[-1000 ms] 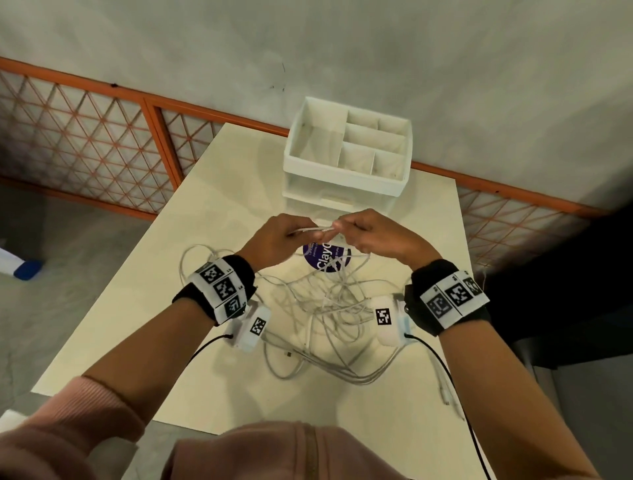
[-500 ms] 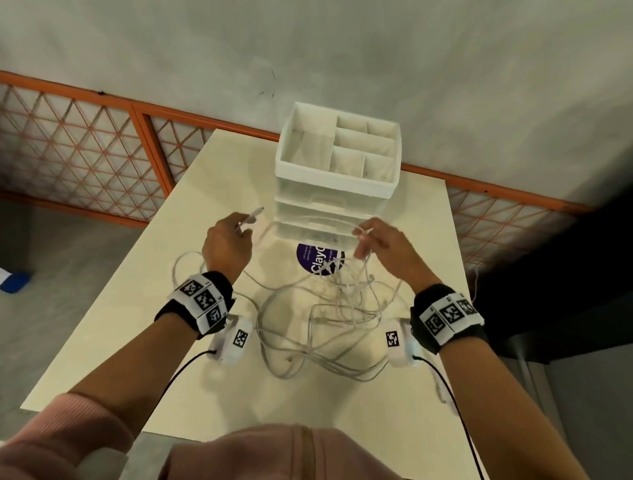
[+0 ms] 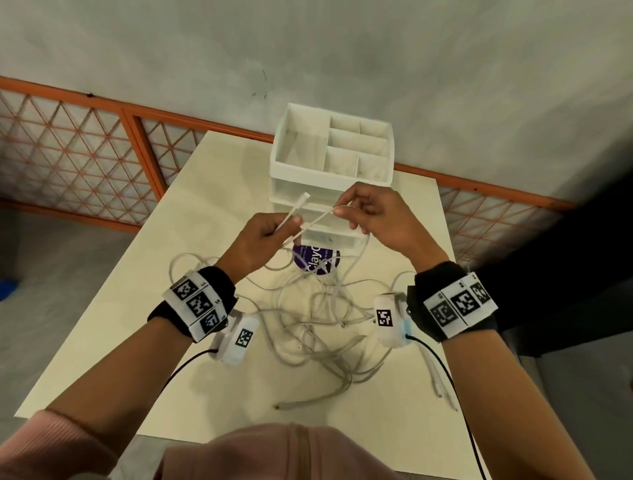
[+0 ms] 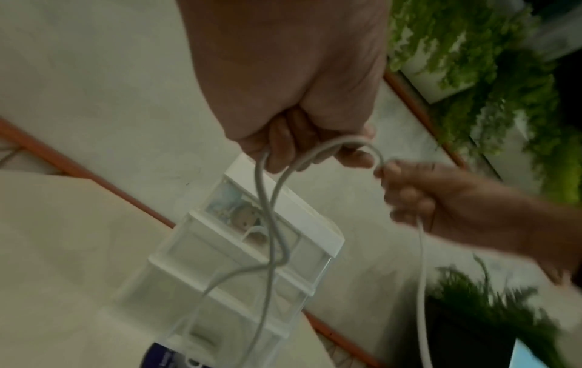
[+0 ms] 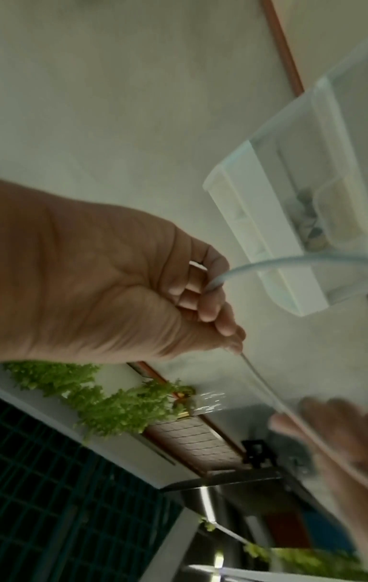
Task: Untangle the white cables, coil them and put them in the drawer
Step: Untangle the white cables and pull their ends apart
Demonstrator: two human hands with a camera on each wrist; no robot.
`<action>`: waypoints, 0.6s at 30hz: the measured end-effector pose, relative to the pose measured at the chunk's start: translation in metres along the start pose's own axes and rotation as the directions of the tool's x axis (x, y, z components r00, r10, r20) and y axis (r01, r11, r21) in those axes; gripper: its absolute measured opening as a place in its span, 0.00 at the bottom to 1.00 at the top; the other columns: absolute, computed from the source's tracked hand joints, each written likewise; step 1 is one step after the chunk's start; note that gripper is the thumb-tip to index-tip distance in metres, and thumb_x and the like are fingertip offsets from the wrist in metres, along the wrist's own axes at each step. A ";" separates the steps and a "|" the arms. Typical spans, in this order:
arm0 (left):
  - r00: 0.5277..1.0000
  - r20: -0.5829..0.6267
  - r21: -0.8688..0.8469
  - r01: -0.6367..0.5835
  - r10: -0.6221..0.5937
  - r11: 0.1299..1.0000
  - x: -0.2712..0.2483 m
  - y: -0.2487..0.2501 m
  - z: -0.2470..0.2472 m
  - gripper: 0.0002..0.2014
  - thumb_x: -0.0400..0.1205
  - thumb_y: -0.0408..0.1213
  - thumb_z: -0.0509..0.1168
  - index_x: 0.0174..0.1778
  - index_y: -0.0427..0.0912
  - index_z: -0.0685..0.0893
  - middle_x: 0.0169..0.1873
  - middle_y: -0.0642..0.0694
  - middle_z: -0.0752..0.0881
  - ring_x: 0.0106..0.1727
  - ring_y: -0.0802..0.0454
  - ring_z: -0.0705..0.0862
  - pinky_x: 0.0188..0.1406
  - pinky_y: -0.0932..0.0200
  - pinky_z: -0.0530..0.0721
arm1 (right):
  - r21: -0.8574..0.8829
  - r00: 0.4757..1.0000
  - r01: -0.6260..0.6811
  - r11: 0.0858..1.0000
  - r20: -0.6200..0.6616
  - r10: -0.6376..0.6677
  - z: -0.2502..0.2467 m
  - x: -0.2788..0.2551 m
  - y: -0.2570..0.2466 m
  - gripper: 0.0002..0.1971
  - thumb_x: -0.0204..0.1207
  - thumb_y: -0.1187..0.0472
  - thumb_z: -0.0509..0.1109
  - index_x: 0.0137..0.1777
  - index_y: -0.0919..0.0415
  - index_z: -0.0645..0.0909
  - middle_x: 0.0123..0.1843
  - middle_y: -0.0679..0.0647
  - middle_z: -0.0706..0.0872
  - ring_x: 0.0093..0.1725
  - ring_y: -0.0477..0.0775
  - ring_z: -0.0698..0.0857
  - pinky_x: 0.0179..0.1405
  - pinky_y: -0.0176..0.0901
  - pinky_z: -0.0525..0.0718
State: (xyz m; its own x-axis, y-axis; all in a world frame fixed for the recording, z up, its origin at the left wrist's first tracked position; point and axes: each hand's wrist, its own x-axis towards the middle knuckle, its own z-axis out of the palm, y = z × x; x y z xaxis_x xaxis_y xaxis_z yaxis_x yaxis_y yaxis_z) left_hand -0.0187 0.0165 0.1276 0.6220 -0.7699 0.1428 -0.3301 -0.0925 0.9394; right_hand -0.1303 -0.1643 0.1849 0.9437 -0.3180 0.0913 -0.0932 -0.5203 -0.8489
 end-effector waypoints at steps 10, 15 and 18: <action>0.959 -0.205 0.000 -0.200 0.195 0.980 -0.001 0.013 -0.026 0.10 0.80 0.45 0.66 0.32 0.50 0.81 0.27 0.29 0.78 0.29 0.53 0.70 0.31 0.62 0.70 | 0.044 0.983 -0.145 0.988 0.120 0.139 0.018 -0.018 0.029 0.05 0.77 0.62 0.71 0.45 0.64 0.80 0.30 0.50 0.81 0.29 0.42 0.81 0.33 0.31 0.80; 0.985 -0.111 0.083 -0.126 0.135 0.989 -0.004 0.009 -0.061 0.10 0.78 0.43 0.71 0.30 0.48 0.84 0.20 0.42 0.69 0.24 0.55 0.64 0.26 0.64 0.64 | -0.242 0.919 -0.302 0.922 0.182 0.349 0.038 -0.052 0.086 0.12 0.82 0.56 0.63 0.40 0.58 0.81 0.30 0.48 0.83 0.32 0.44 0.81 0.41 0.38 0.76; 0.984 0.176 0.275 -0.014 -0.036 0.961 -0.016 -0.013 -0.066 0.11 0.71 0.50 0.75 0.28 0.48 0.88 0.19 0.43 0.71 0.24 0.58 0.66 0.27 0.67 0.64 | -0.345 0.882 -0.380 0.858 0.144 0.448 0.035 -0.075 0.101 0.14 0.80 0.50 0.65 0.35 0.53 0.76 0.32 0.50 0.80 0.32 0.48 0.75 0.38 0.41 0.71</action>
State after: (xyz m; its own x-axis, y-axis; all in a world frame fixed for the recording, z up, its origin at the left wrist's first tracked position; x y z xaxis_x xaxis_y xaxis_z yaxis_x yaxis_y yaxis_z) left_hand 0.0222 0.0717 0.1331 0.4988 -0.8652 0.0520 -0.5212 -0.2515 0.8155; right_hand -0.1995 -0.1654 0.0739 0.8365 -0.3993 -0.3752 -0.5479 -0.5994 -0.5836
